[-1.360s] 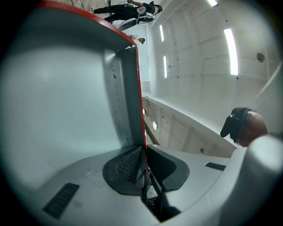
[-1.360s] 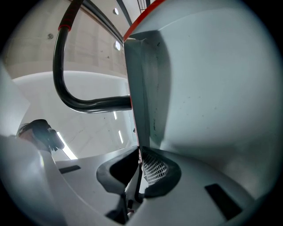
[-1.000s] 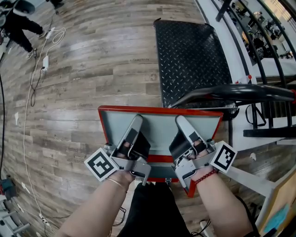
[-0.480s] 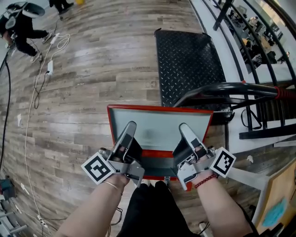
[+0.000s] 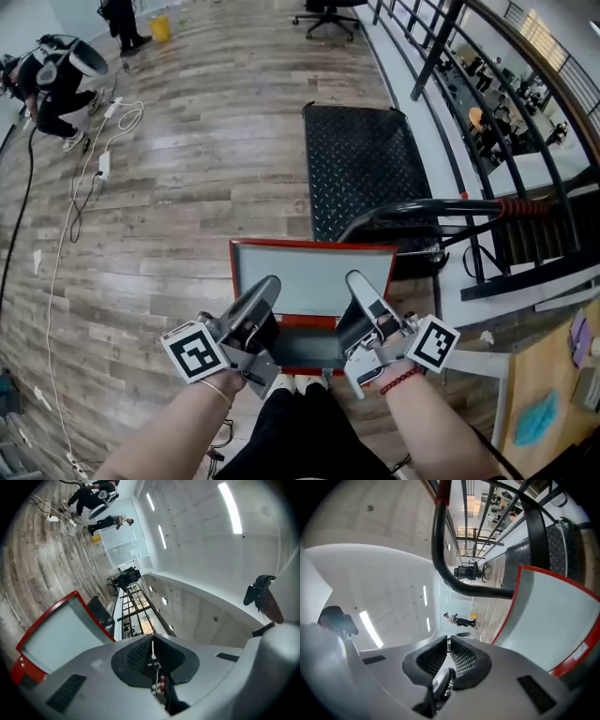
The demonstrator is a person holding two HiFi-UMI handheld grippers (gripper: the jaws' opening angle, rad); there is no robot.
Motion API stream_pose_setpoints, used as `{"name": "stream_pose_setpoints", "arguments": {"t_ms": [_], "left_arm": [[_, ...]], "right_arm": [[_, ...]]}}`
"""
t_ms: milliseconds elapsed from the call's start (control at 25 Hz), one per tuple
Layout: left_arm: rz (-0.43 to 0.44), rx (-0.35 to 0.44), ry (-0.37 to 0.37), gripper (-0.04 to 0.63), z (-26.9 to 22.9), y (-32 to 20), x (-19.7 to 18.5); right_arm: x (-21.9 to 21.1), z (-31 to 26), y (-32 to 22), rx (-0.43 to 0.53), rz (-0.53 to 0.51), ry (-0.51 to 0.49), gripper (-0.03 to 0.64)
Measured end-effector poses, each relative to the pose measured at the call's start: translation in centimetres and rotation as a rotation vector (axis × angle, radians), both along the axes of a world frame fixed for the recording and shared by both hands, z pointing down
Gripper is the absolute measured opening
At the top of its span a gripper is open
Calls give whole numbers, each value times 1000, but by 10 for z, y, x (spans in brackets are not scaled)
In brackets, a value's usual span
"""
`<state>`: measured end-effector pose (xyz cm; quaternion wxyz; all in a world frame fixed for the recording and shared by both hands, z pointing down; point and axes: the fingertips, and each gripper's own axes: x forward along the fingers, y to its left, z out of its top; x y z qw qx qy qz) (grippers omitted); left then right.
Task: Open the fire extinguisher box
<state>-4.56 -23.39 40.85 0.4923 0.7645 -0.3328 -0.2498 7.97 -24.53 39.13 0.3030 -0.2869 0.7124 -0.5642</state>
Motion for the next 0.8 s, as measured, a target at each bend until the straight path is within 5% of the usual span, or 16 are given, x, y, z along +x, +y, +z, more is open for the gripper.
{"name": "stream_pose_setpoints", "arguments": {"t_ms": [320, 600, 800], "left_arm": [[146, 96, -63, 15, -73, 48, 3], [122, 192, -64, 15, -146, 85, -13], [145, 317, -187, 15, -195, 97, -13]], "right_arm": [[-9, -70, 26, 80, -46, 25, 28], [-11, -129, 50, 123, -78, 62, 28], [-39, -165, 79, 193, -228, 244, 28]]}}
